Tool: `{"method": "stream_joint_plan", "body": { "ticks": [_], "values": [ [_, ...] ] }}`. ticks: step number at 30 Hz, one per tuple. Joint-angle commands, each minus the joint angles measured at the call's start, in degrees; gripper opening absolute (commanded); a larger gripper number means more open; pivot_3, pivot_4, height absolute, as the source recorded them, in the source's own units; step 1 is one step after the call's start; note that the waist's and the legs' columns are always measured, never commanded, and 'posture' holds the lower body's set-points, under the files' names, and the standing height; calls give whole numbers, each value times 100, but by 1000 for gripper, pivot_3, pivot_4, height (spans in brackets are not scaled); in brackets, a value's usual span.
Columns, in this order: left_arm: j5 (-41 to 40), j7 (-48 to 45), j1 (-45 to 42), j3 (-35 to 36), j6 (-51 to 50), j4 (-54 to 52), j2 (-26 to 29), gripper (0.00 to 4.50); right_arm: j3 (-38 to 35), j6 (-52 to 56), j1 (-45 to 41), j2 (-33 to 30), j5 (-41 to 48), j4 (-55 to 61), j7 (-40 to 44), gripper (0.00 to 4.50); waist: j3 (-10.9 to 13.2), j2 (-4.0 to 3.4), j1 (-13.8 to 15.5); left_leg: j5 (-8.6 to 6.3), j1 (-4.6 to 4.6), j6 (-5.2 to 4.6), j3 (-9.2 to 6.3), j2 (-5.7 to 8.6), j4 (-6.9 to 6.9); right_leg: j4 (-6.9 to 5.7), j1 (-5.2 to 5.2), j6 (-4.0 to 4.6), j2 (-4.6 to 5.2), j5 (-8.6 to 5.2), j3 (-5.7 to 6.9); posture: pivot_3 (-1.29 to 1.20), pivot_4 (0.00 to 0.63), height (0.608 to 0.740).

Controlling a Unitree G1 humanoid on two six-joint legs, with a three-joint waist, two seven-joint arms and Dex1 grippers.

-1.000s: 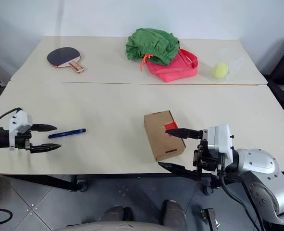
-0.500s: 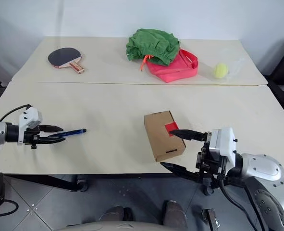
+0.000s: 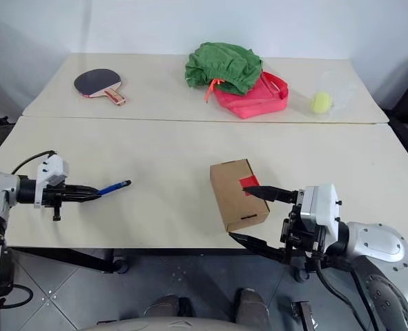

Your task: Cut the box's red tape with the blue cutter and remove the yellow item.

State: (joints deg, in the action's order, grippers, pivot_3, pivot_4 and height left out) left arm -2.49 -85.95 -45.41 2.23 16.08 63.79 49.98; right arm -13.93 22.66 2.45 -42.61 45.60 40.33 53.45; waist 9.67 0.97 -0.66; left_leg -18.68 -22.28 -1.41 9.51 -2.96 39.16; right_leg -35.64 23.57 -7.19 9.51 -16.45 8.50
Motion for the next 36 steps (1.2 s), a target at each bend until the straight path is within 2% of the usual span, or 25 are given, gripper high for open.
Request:
{"method": "stream_joint_plan", "body": {
  "ticks": [1,4,12,15,19,25,29,34,36],
  "values": [
    [-145,-319,269,-9,-6,-330,-47,14,1,-54,-54,-55,24,78,28,4500,0,0,6,0,0,0,0,0,0,-1,0,0,0,0,0,0,150,740],
    [-202,-325,477,-48,11,-630,-6,14,37,-73,-52,-36,-4,64,46,4500,0,0,22,0,0,0,0,0,0,-1,1,0,0,0,0,0,150,740],
    [-604,-416,1378,-77,103,-2051,20,2418,55,-92,-37,-9,-54,58,46,4500,0,0,45,0,2,0,0,-2,1,-1,0,0,0,0,-3,0,150,740],
    [-852,-458,1728,-46,-180,-2578,115,3284,50,-103,-13,1,-69,59,44,4500,0,0,50,-1,1,-1,-1,-2,1,-1,0,0,2,0,-4,0,150,740],
    [-854,-205,1864,-22,-160,-2635,221,4427,81,-116,-24,18,-85,31,52,4500,0,0,52,0,1,-1,-1,-2,1,0,0,0,1,0,-3,0,150,740],
    [-791,309,1659,122,-343,-2185,214,4427,139,-126,-52,43,-99,27,50,4500,0,0,48,0,1,-1,0,-3,1,0,1,1,1,0,-3,0,150,740],
    [-908,572,1743,280,-961,-2044,241,4427,119,-142,-26,52,-107,45,16,4500,0,0,44,0,1,-1,0,-3,1,-1,0,1,1,0,-3,0,150,740],
    [-953,447,2050,290,-1451,-2179,284,4427,179,-149,-32,101,-141,66,-38,4500,0,-1,14,1,4,0,1,-6,1,-5,1,1,-1,-1,-3,0,150,740],
    [-852,423,2103,216,-1296,-2186,303,4037,190,-153,-48,105,-145,56,-41,4500,-1,-2,-8,1,7,0,1,-7,1,-6,1,2,-1,-1,-3,0,150,740]
  ]
}}
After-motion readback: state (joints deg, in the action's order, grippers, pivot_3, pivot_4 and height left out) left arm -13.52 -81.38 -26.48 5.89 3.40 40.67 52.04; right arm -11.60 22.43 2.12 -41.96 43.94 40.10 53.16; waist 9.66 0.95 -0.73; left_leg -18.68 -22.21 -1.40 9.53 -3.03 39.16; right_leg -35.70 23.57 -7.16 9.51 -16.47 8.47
